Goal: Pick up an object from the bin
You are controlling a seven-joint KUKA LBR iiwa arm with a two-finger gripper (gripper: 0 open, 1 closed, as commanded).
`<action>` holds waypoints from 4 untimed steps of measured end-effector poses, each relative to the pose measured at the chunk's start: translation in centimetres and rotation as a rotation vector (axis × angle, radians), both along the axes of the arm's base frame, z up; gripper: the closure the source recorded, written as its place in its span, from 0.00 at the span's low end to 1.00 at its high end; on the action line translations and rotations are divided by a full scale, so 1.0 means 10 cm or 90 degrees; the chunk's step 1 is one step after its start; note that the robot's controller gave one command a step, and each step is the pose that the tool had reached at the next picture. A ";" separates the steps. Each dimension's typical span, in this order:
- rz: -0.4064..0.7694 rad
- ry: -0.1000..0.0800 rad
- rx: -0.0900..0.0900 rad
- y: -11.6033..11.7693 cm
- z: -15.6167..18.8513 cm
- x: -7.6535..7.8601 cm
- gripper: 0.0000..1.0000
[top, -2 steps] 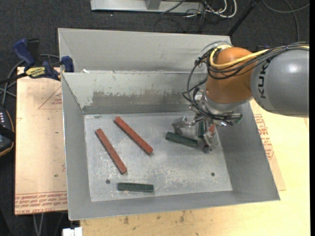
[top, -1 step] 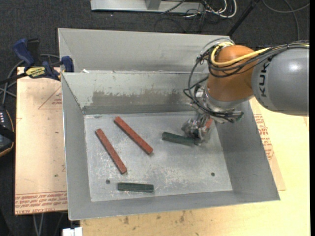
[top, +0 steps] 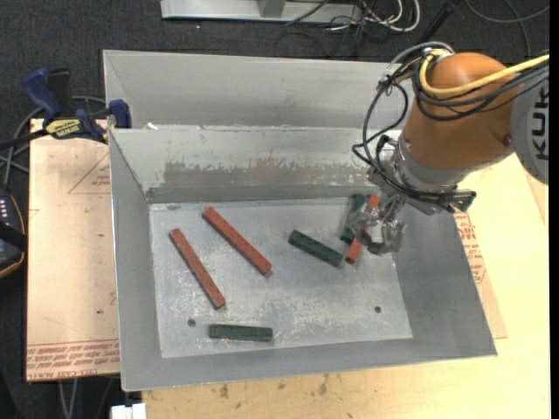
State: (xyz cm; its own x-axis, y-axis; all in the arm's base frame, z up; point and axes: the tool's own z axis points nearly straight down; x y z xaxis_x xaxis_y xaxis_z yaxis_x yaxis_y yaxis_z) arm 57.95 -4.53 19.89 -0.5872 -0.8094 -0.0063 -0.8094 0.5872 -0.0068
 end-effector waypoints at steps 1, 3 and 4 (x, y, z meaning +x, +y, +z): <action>-0.002 0.004 0.001 0.00 -0.05 -0.01 0.00; 0.018 0.001 0.000 0.30 -1.05 0.68 0.00; -0.028 0.003 0.000 0.56 -1.26 0.67 0.00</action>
Offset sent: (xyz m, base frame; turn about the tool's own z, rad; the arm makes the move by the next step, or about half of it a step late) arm 0.0000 0.0000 0.0000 0.0000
